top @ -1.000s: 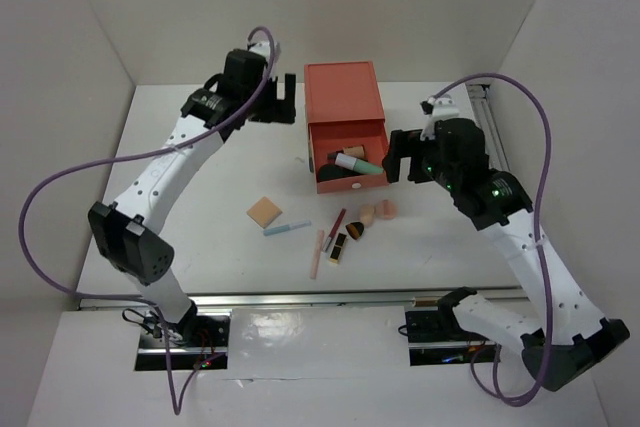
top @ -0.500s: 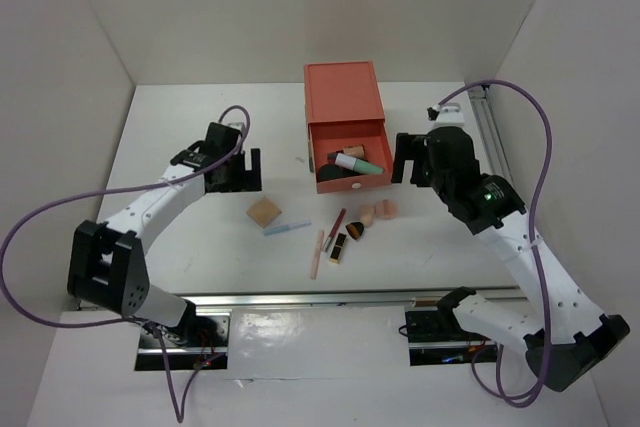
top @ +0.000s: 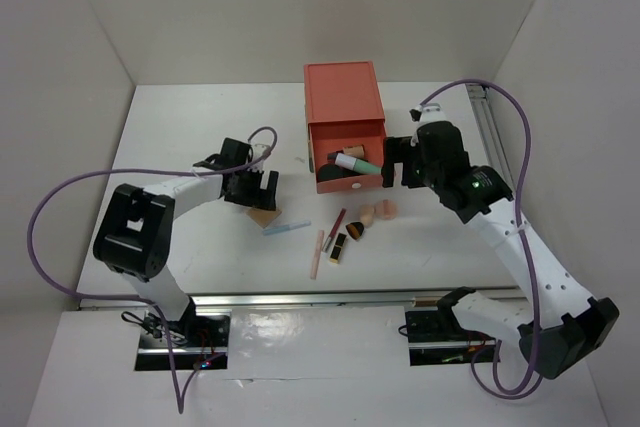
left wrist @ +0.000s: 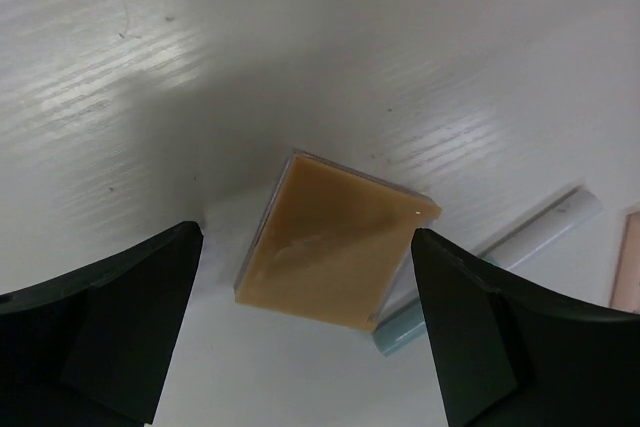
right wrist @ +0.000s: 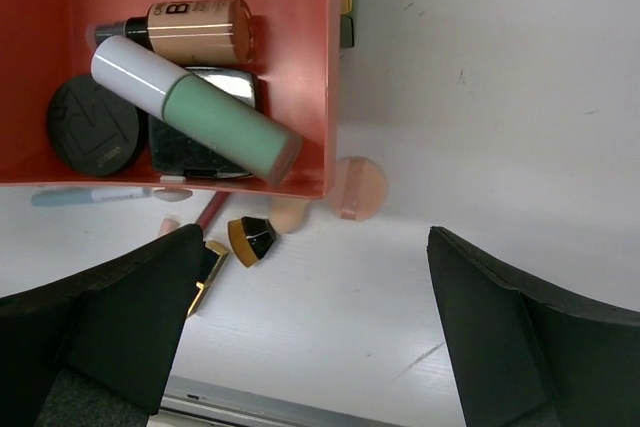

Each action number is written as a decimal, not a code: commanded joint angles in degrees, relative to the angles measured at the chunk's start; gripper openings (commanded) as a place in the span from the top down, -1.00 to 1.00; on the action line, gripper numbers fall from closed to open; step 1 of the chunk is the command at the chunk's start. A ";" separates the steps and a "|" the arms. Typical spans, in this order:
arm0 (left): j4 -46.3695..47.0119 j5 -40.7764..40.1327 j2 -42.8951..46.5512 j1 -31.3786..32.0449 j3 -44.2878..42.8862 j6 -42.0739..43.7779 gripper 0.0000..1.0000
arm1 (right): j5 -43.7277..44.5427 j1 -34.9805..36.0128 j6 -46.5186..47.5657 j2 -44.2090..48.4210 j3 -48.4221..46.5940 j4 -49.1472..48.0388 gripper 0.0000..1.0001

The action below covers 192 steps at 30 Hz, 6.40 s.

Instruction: Organize the makeup

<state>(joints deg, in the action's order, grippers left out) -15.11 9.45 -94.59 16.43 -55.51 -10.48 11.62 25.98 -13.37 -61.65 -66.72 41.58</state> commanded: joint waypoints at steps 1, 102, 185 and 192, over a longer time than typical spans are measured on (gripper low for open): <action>1.67 1.72 -2.80 0.79 -1.10 2.39 -1.00 | -2.21 -0.23 1.93 1.97 -0.78 -2.30 -1.00; -23.46 -21.06 -13.87 22.52 -73.69 4.61 -1.00 | -25.29 -0.75 9.22 15.15 1.67 -4.05 -0.94; -17.32 -0.49 -29.87 8.54 -63.77 -15.97 -0.49 | 23.99 10.15 -10.28 -29.05 11.26 -53.80 -0.45; -17.32 -0.49 -29.34 8.54 -63.23 -16.50 -0.49 | 24.95 9.09 -9.57 -36.07 3.97 -53.45 -0.48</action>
<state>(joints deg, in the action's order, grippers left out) -23.81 7.55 -123.33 23.81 -121.47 -27.51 36.56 35.88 -22.28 -95.15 -58.48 -12.36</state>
